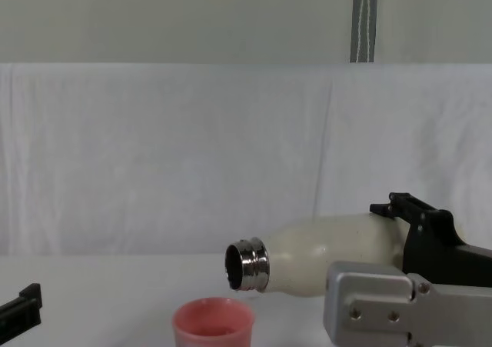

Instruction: Grasp the thermos with one hand and pour water into the cup lid.

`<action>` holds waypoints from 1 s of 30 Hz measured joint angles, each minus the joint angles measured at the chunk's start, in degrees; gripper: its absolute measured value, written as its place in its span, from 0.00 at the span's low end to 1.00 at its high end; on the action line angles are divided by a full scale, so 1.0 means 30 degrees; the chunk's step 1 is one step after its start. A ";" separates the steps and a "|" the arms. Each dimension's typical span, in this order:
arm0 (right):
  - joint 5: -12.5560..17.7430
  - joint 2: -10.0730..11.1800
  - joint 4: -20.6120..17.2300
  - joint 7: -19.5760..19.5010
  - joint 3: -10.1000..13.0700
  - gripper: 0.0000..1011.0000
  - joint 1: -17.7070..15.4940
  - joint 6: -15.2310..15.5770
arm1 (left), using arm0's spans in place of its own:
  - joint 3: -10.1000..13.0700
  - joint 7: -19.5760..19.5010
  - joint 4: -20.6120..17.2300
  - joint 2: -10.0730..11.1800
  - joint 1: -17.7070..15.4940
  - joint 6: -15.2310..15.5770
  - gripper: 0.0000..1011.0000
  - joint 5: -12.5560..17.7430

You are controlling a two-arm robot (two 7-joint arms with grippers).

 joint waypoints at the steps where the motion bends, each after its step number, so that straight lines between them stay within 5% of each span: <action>1: -0.0008 0.0000 0.0011 0.0000 -0.0010 0.95 0.0012 0.0001 | 0.0000 0.0000 -0.0001 -0.0001 0.0000 0.0000 0.99 0.0000; 30: -0.0065 0.0032 0.0015 0.0017 -0.0071 0.95 0.0077 0.0032 | 0.0000 0.0000 0.0000 0.0000 0.0000 0.0001 0.99 0.0001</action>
